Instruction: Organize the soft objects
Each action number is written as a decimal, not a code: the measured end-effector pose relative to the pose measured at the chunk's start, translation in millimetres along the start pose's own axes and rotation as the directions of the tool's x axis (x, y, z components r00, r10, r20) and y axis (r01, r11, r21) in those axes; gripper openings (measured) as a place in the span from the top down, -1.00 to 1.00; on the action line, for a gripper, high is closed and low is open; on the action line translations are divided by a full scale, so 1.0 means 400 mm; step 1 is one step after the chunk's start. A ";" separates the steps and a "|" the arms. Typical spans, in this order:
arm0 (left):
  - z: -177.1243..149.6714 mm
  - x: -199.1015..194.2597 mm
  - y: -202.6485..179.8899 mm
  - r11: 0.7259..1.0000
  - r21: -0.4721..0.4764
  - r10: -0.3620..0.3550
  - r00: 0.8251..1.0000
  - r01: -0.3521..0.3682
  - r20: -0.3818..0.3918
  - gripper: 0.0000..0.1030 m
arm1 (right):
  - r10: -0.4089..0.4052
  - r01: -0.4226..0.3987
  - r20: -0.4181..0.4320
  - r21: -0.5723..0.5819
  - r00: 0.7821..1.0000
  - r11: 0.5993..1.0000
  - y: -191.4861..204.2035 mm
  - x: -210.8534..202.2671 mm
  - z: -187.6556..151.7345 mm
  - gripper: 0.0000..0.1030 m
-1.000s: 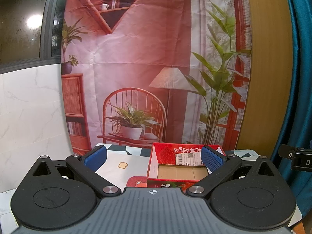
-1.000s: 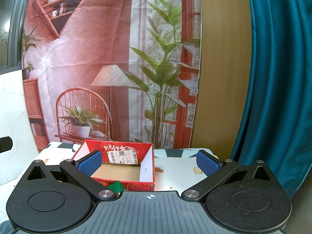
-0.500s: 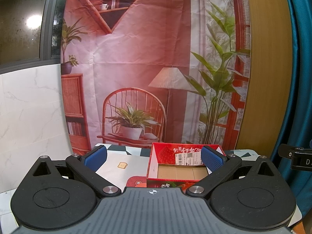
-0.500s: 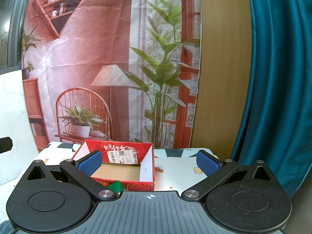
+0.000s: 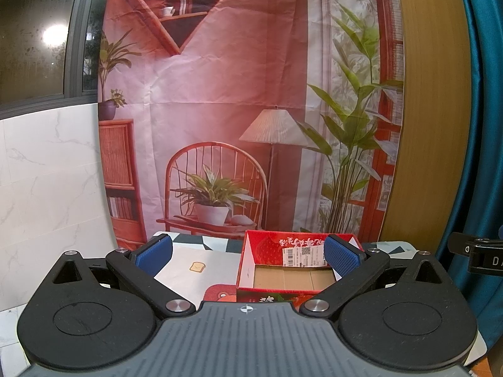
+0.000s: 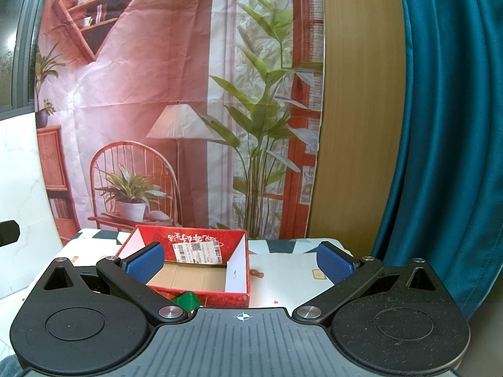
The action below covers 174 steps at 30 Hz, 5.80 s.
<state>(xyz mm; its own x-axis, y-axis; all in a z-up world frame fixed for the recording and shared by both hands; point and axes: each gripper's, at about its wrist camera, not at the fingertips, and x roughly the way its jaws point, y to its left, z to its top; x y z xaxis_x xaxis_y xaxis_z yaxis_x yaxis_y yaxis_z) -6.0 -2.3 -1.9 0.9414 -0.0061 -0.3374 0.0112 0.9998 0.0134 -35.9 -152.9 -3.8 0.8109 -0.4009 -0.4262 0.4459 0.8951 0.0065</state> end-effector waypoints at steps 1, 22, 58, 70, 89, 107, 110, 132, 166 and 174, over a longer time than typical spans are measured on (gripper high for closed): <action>0.000 0.000 0.000 1.000 0.000 0.000 1.000 0.000 0.000 -1.00 | 0.000 0.000 -0.001 0.001 1.000 1.000 0.001 -0.001 0.000 -0.99; -0.162 0.185 0.034 1.000 -0.016 0.003 0.995 -0.004 -0.098 -1.00 | 0.201 -0.201 0.016 0.140 0.979 0.970 -0.029 0.172 -0.158 -0.99; -0.342 0.504 0.016 0.977 -0.150 -0.200 0.903 0.153 -0.380 -0.50 | 0.304 -0.285 -0.227 0.112 0.925 0.952 -0.006 0.489 -0.405 -0.02; -0.311 0.618 -0.103 0.910 -0.179 -0.413 0.801 0.373 -0.433 -0.12 | 0.363 -0.352 -0.224 0.090 0.904 0.932 0.013 0.538 -0.383 0.01; -0.346 0.730 -0.174 0.815 -0.294 -0.579 0.677 0.500 -0.454 -0.09 | 0.428 -0.425 -0.258 0.071 0.866 0.902 0.036 0.588 -0.376 0.01; -0.203 0.630 -0.126 0.786 -0.263 -0.616 0.743 0.559 -0.262 0.01 | 0.476 -0.486 -0.199 0.000 0.857 0.874 0.055 0.562 -0.236 0.14; -0.148 0.611 -0.108 0.779 -0.262 -0.621 0.757 0.569 -0.203 0.01 | 0.497 -0.507 -0.157 -0.029 0.853 0.861 0.063 0.550 -0.177 0.14; -0.010 0.722 -0.183 0.793 -0.164 -0.608 0.782 0.587 -0.140 0.01 | 0.437 -0.429 -0.010 -0.210 0.899 0.878 0.091 0.669 -0.003 0.13; -0.183 0.811 -0.143 0.891 -0.154 -0.453 0.832 0.426 -0.319 -0.08 | 0.303 -0.287 -0.208 0.105 0.930 0.952 0.009 0.730 -0.235 0.05; -0.207 0.672 -0.017 0.923 -0.146 -0.382 0.886 0.355 -0.262 -0.08 | 0.309 -0.298 -0.095 0.114 0.946 0.948 -0.037 0.618 -0.259 0.05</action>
<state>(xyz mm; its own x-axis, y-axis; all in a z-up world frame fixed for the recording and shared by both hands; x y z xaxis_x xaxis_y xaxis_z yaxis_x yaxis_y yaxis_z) 218.9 -9.5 -170.7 0.7414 -0.3834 -0.5508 0.2954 0.9234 -0.2452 118.6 -244.9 -202.8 0.8693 -0.0846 -0.4869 0.2242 0.9455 0.2361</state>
